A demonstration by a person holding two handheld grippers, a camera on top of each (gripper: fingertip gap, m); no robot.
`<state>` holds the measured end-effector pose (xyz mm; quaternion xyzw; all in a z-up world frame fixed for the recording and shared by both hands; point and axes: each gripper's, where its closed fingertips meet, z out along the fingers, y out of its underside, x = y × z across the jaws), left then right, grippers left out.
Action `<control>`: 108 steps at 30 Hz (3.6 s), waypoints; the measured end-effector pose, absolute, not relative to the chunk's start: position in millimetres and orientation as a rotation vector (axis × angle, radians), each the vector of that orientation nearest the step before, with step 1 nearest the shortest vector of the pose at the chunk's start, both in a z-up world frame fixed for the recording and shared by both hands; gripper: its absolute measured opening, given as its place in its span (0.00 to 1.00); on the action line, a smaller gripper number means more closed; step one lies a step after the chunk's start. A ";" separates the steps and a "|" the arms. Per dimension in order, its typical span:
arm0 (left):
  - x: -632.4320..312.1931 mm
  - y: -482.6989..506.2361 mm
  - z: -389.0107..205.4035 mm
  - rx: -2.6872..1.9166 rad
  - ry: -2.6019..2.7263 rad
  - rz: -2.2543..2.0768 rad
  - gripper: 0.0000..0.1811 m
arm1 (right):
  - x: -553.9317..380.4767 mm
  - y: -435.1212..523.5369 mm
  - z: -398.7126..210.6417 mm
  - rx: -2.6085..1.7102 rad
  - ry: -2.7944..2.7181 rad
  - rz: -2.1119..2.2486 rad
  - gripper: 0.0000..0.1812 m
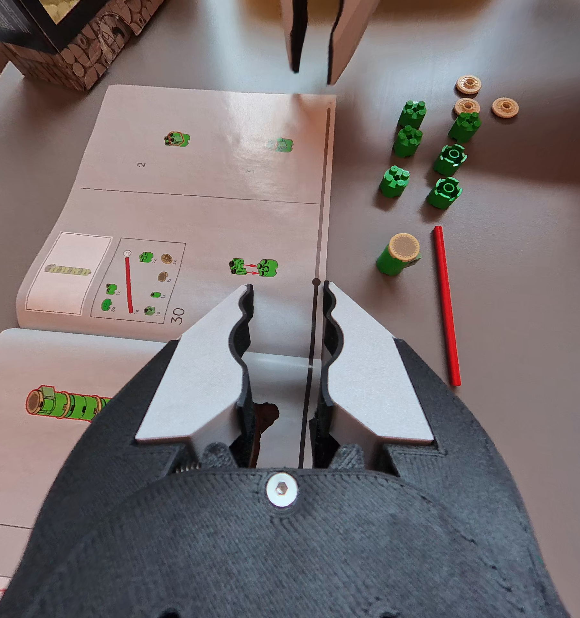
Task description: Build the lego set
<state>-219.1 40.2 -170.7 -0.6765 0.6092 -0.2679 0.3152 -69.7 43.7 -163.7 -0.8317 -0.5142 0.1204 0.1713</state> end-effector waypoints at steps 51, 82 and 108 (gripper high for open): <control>-219.6 39.9 -169.5 -1.804 1.582 -0.765 0.22 | -95.7 55.8 -153.8 -1.681 -1.456 -0.042 0.12; -143.9 52.2 -133.3 -1.680 1.418 -0.322 0.00 | -132.8 67.4 -86.0 -1.432 -1.359 -0.295 0.16; -338.0 59.4 -106.3 -1.990 0.323 -0.714 0.00 | -273.4 103.0 -96.4 -2.207 -0.568 1.322 0.00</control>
